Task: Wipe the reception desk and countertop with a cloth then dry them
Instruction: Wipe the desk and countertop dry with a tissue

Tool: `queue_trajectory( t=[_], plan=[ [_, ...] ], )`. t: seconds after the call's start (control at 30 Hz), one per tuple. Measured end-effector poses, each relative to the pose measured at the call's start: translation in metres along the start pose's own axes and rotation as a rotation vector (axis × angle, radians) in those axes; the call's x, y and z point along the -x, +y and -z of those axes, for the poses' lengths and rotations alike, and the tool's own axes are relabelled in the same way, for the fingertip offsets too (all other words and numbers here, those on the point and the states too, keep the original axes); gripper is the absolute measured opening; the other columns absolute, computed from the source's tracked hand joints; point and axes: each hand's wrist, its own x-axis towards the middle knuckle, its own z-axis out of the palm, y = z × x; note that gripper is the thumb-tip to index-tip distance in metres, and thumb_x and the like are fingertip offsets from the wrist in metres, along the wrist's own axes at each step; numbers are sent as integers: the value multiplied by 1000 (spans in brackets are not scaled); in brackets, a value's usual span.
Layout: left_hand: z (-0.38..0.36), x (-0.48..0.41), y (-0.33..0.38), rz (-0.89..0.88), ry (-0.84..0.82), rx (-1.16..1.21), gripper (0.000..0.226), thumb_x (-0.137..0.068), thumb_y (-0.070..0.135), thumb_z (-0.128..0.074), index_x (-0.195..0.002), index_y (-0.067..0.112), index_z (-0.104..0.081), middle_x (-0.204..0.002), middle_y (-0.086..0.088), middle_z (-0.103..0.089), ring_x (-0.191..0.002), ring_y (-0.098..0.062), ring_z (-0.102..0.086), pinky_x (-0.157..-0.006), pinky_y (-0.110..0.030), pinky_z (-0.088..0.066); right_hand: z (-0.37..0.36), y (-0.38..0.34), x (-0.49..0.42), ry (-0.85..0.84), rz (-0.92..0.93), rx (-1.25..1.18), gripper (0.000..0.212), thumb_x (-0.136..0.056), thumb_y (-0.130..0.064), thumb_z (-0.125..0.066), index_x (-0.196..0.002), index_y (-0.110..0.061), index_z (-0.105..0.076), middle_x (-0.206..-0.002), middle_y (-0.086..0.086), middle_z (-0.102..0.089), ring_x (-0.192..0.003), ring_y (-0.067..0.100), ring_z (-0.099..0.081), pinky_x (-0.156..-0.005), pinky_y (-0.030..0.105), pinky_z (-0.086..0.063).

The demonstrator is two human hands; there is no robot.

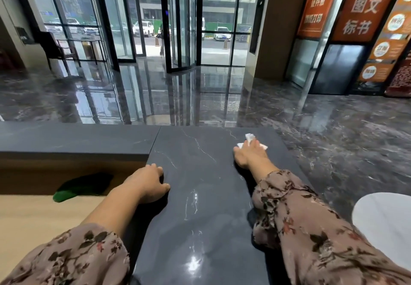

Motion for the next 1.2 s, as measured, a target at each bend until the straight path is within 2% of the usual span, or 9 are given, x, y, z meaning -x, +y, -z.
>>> queue_trajectory(
  t=[0.17,0.27,0.37,0.47,0.57,0.67,0.83,1.03,1.2],
  plan=[
    [5,-4,3,32,-3,1,59,-93,39,-53,-144,13,-38,-153,-8,-32,-140,-25,-33,-112,-33,-31,-23,-104,12,-73,278,2,67,-98,-40,-24,-152,-2,-10,-159,15,-3,-146,29,-9,-120,39,-9],
    [7,-7,7,60,1,1,39,-87,35,-57,-121,16,-59,-126,-6,-57,-112,-23,-55,-92,-29,-46,-30,-142,21,-142,460,36,64,-100,-40,-19,-152,-4,-10,-160,16,2,-147,28,-1,-120,40,-5],
    [9,-10,8,93,21,44,19,-80,31,-59,-91,17,-66,-92,-2,-64,-86,-20,-60,-74,-26,-49,-23,-127,8,-161,538,36,62,-100,-42,-18,-153,-11,-11,-160,13,-5,-146,27,-10,-119,39,-12],
    [7,-9,12,104,50,46,29,-78,49,-62,-74,20,-59,-81,0,-62,-80,-19,-60,-70,-28,-49,-8,-76,-17,-86,423,-37,61,-99,-46,-25,-151,-14,-20,-155,12,-22,-139,31,-30,-113,40,-24],
    [1,-3,16,89,87,-19,46,-78,63,-59,-84,17,-60,-94,-2,-63,-91,-21,-61,-74,-29,-50,8,-12,-41,-15,256,20,56,-100,-44,-25,-146,-13,-29,-150,17,-30,-133,36,-36,-109,41,-28],
    [-2,2,16,60,134,-69,59,-83,67,-51,-111,15,-57,-122,-5,-54,-114,-21,-53,-86,-31,-45,19,36,-52,9,107,79,56,-101,-40,-21,-148,-9,-25,-151,21,-28,-135,37,-33,-111,42,-25],
    [-5,0,13,27,141,-75,62,-83,68,-49,-114,14,-55,-124,-5,-50,-119,-21,-48,-91,-31,-44,12,17,-61,47,-54,19,63,-97,-35,-22,-150,1,-19,-157,17,-16,-142,30,-19,-117,40,-17],
    [-3,-7,11,31,137,-47,60,-80,67,-55,-111,16,-57,-123,-5,-52,-118,-21,-49,-90,-32,-46,-21,-124,-45,-14,318,57,60,-97,-36,-25,-145,-1,-34,-154,18,-21,-138,33,-24,-115,40,-21],
    [-3,-10,11,59,142,-37,62,-76,68,-60,-111,17,-57,-115,-4,-57,-108,-20,-55,-84,-31,-50,-36,-187,-33,-155,525,72,63,-101,-40,-18,-152,-2,-14,-160,16,-1,-147,28,-2,-120,40,-6]
  ],
)
